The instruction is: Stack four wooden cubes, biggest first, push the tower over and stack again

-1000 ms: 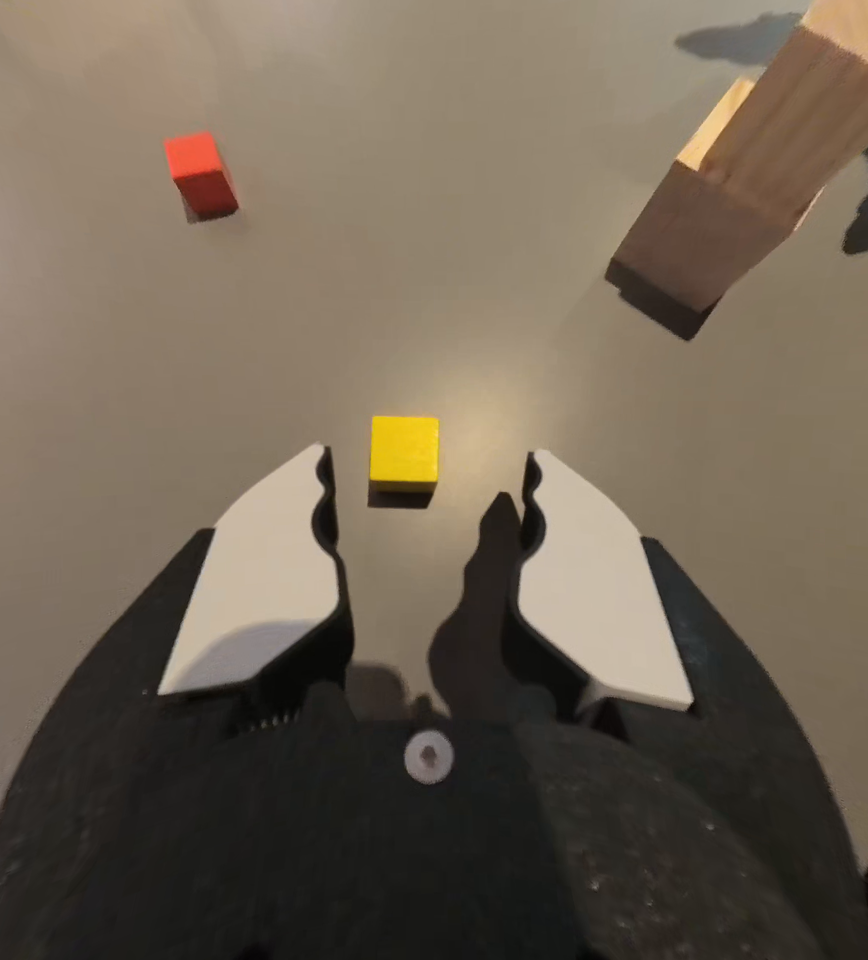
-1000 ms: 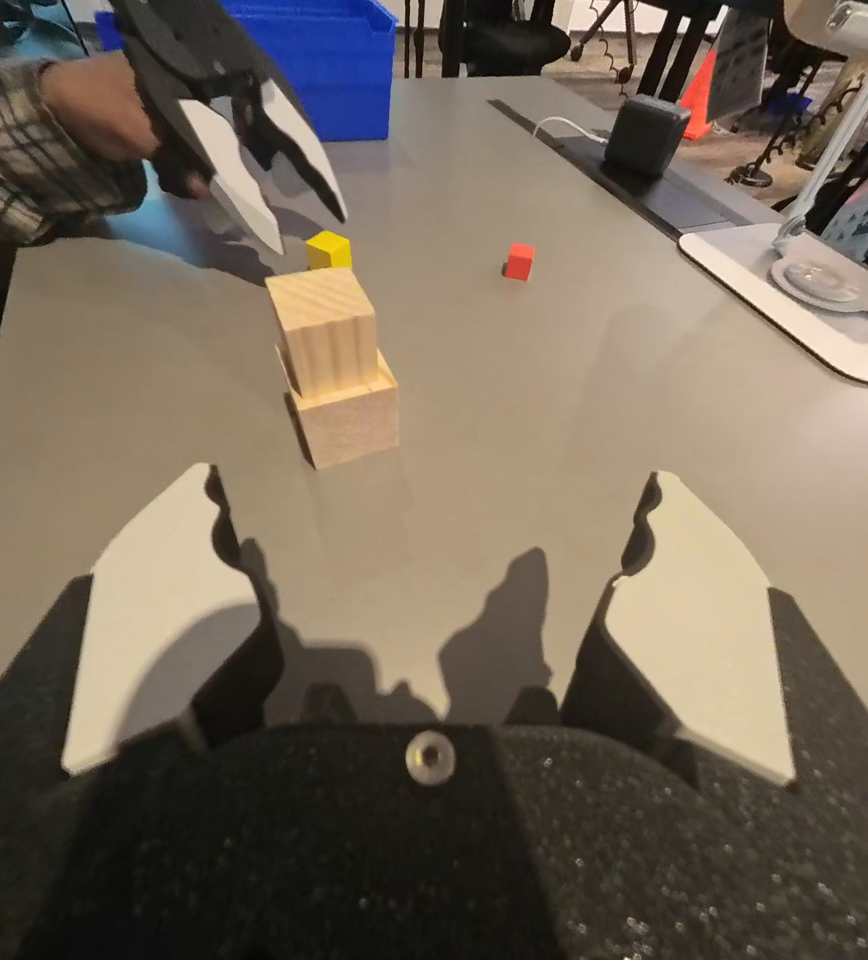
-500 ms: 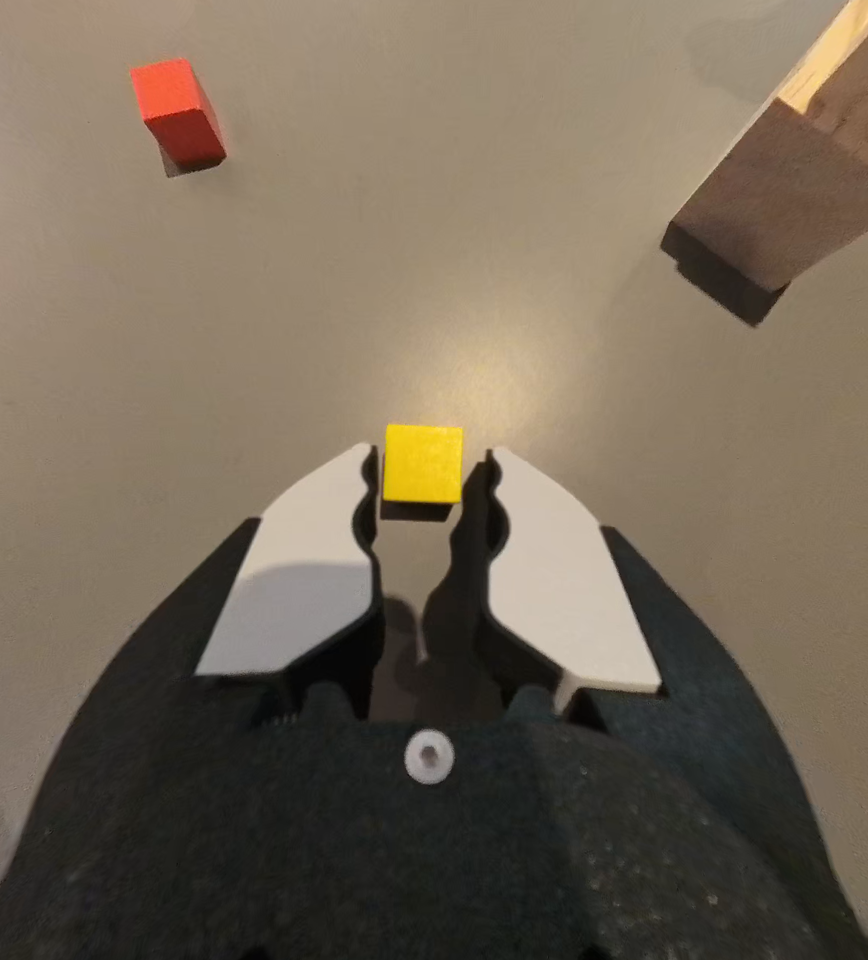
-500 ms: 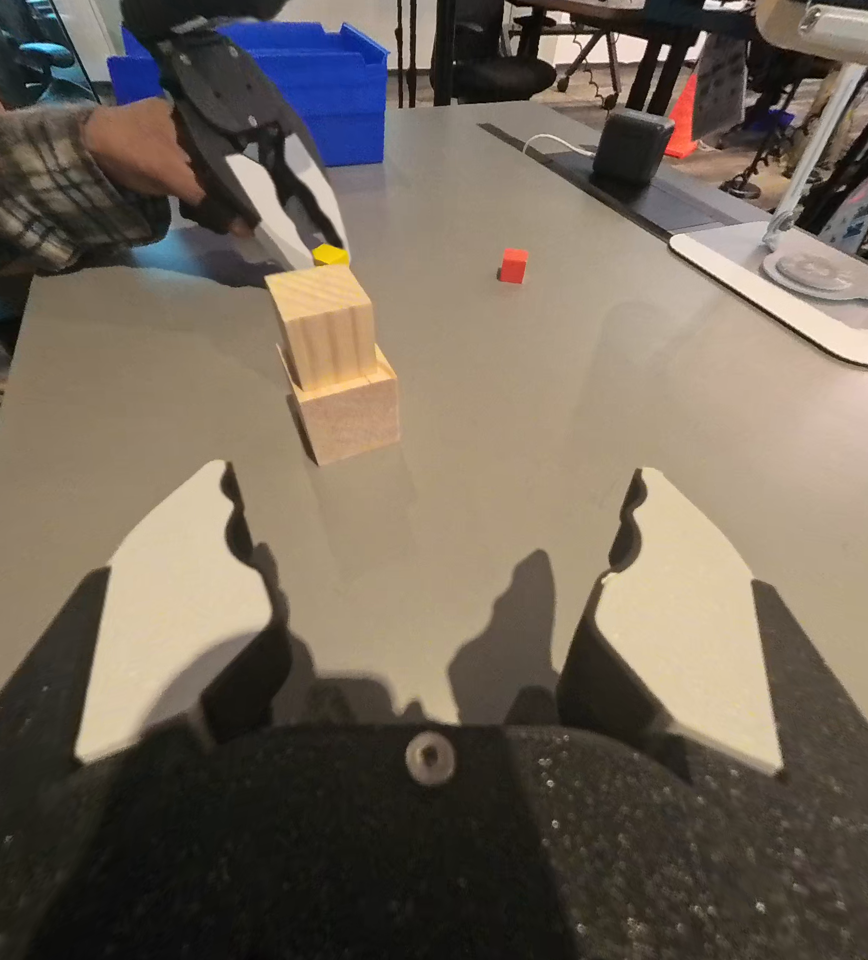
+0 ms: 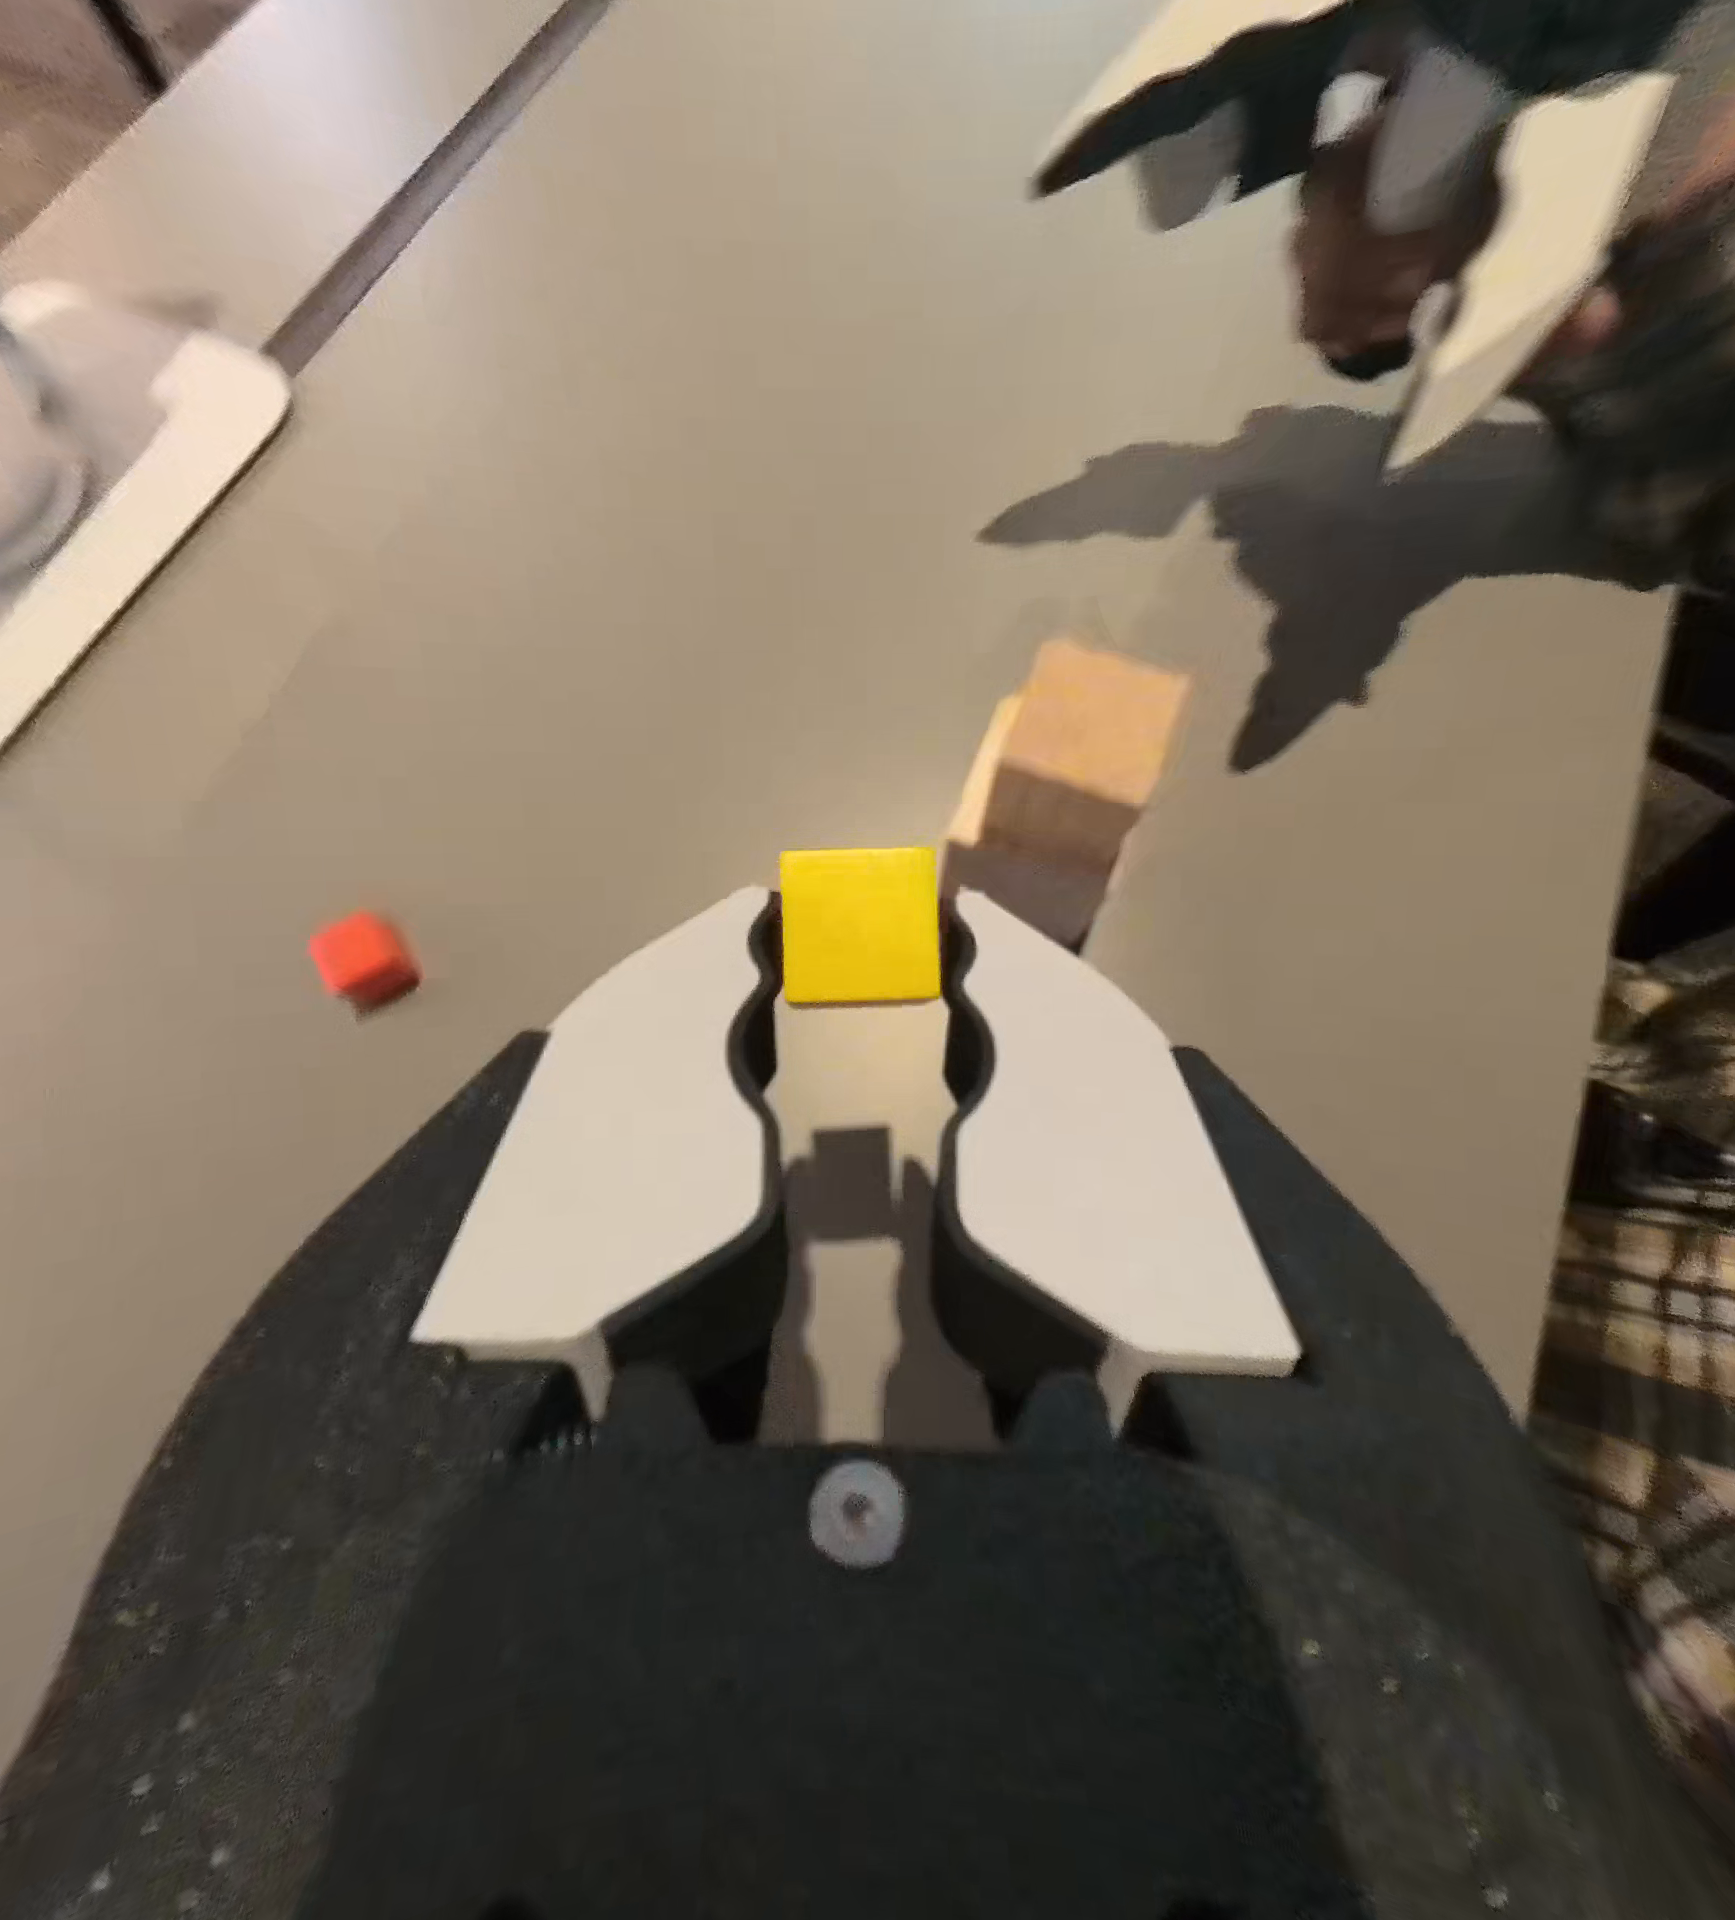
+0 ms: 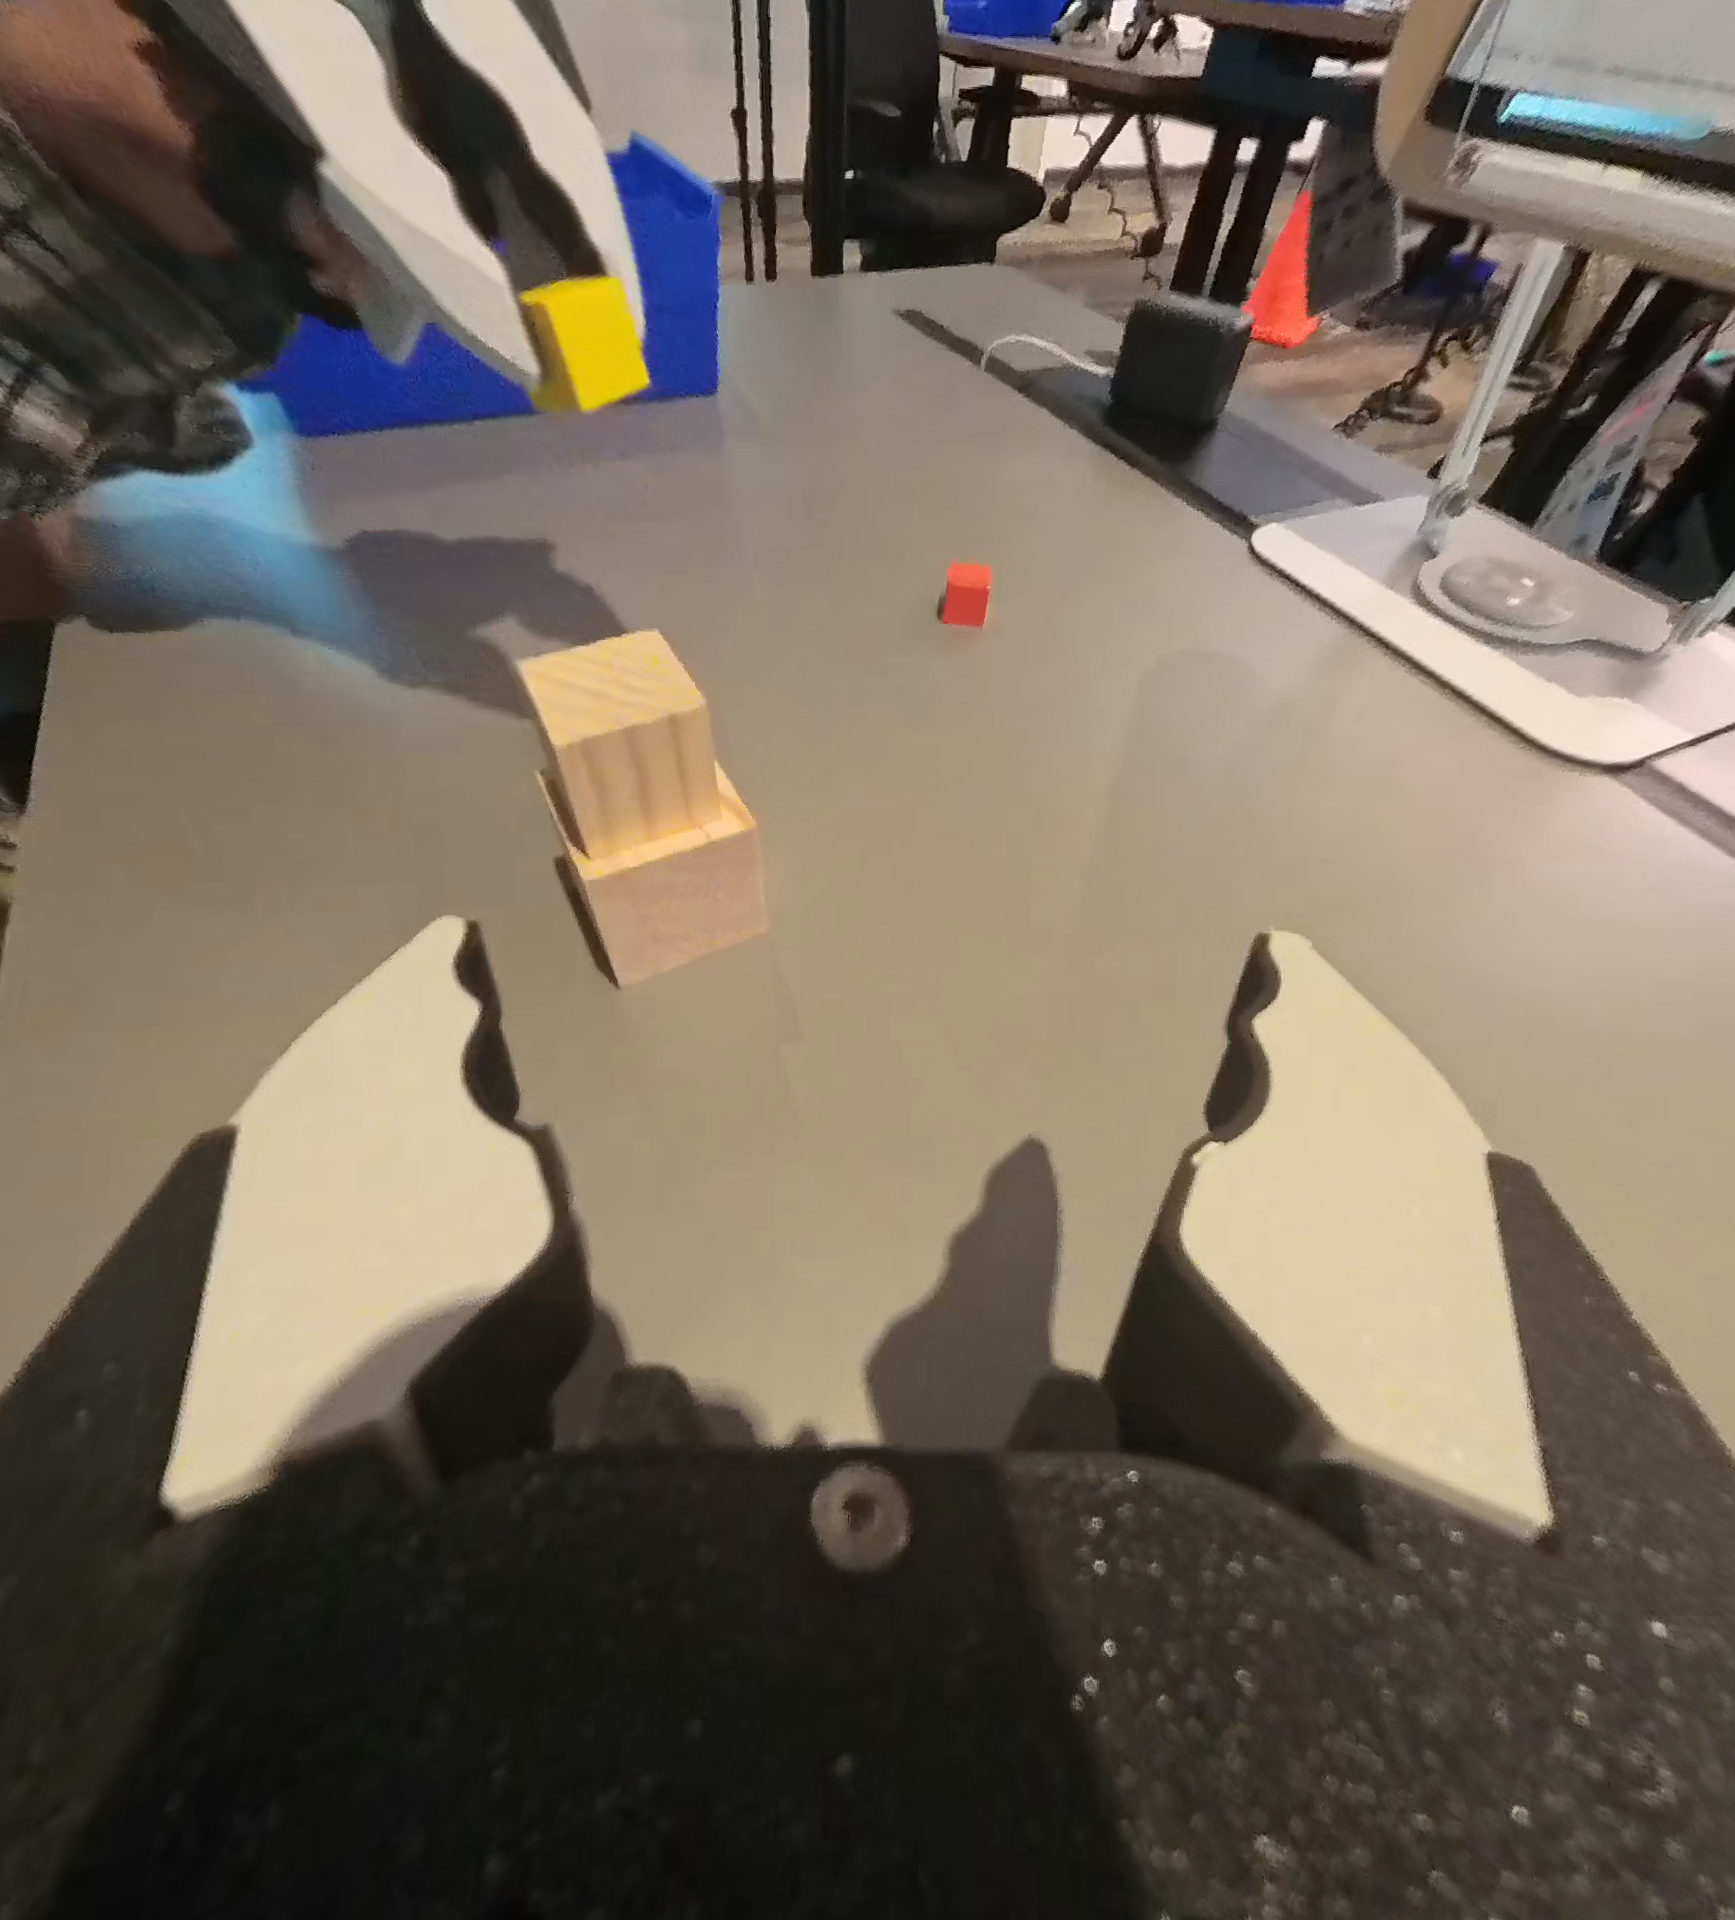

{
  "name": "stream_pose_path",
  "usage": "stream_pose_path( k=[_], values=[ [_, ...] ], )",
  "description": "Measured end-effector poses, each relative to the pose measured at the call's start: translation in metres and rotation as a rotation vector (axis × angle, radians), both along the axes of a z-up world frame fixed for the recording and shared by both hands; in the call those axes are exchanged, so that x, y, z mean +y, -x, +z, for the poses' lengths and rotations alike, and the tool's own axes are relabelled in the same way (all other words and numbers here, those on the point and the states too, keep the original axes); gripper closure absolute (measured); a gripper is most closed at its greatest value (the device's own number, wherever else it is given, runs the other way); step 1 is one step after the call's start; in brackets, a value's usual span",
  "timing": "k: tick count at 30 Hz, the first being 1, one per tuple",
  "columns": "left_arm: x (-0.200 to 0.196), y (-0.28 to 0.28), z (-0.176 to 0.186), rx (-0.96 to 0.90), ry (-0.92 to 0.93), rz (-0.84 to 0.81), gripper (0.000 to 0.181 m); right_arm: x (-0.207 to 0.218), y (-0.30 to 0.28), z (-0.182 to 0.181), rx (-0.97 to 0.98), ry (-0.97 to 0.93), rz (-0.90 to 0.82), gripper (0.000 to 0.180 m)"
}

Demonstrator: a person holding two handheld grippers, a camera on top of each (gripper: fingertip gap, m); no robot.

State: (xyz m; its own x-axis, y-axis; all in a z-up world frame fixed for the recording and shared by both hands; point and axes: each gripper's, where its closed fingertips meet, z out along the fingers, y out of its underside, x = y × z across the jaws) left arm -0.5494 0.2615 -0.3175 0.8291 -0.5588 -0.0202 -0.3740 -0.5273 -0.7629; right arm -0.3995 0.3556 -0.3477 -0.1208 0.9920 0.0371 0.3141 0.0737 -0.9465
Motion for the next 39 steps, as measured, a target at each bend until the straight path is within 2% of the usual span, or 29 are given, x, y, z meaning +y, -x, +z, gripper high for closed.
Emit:
stream_pose_path(
  k=[1, 4, 9, 22, 39],
  values=[
    [0.002, -0.014, 0.006, 0.013, 0.008, -0.045, 0.153, 0.001, 0.000, 0.004, 0.011, 0.002, -0.008, 0.050],
    [0.008, -0.048, 0.010, 0.045, 0.049, -0.151, 0.153, -0.001, 0.001, 0.009, 0.017, 0.006, -0.015, 0.050],
    [0.016, -0.077, -0.005, 0.074, 0.108, -0.250, 0.153, -0.005, -0.004, 0.001, -0.021, -0.006, -0.007, 0.049],
    [0.023, -0.084, -0.032, 0.083, 0.177, -0.321, 0.152, -0.006, -0.007, 0.006, 0.010, 0.017, 0.006, 0.052],
    [0.023, -0.087, -0.036, 0.056, 0.155, -0.365, 0.153, -0.007, -0.006, 0.006, 0.021, 0.047, 0.020, 0.056]
  ],
)
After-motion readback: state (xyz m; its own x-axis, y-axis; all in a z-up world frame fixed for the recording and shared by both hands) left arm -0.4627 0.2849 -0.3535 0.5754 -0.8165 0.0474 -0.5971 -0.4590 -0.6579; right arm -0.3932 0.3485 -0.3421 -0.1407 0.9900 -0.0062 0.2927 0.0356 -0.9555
